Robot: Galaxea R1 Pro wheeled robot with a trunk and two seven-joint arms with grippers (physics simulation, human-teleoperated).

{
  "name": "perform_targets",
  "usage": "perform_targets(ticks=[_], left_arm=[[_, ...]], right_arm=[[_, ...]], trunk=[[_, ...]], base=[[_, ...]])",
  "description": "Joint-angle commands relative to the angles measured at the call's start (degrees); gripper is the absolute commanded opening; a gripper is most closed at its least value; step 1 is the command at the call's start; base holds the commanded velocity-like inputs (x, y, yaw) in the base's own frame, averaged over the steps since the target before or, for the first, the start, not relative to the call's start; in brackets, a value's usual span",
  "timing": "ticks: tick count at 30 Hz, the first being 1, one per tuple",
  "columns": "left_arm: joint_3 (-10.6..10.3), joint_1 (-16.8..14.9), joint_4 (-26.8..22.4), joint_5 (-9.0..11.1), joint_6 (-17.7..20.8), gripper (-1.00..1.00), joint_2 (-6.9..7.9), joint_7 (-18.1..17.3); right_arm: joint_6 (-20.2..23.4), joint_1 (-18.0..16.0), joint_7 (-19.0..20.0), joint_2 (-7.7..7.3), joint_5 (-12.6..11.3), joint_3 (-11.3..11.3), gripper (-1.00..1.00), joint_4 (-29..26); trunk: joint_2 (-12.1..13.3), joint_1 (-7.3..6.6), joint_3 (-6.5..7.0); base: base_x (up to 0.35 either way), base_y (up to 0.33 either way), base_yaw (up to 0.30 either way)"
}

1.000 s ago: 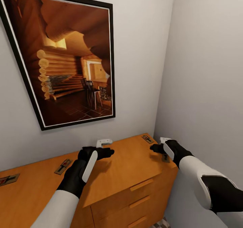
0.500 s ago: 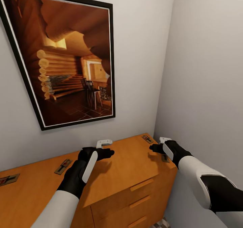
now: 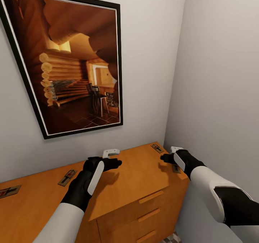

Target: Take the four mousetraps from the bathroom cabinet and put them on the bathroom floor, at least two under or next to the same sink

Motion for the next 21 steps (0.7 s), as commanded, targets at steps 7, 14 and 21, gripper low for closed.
perform_targets(ticks=[7, 14, 21], left_arm=[[-0.06, -0.05, -0.03, 0.59, 0.2, 1.0, 0.0, 0.54], [-0.07, -0.04, 0.0, 0.59, 0.19, 1.0, 0.0, 0.54], [-0.09, -0.04, 0.03, 0.56, 0.17, 1.0, 0.0, 0.54]], right_arm=[[0.28, -0.03, -2.55, -0.19, -0.77, 0.07, 1.0, -0.09], [0.28, -0.03, -6.01, -0.22, -0.85, 0.07, 1.0, -0.07], [0.28, -0.03, -6.23, -0.26, -0.89, 0.0, 1.0, -0.06]], trunk=[[-0.07, 0.01, -0.09], [-0.07, 0.01, -0.09], [-0.07, 0.01, -0.09]], base=[[0.0, 0.0, 0.0], [0.0, 0.0, 0.0], [0.0, 0.0, 0.0]])
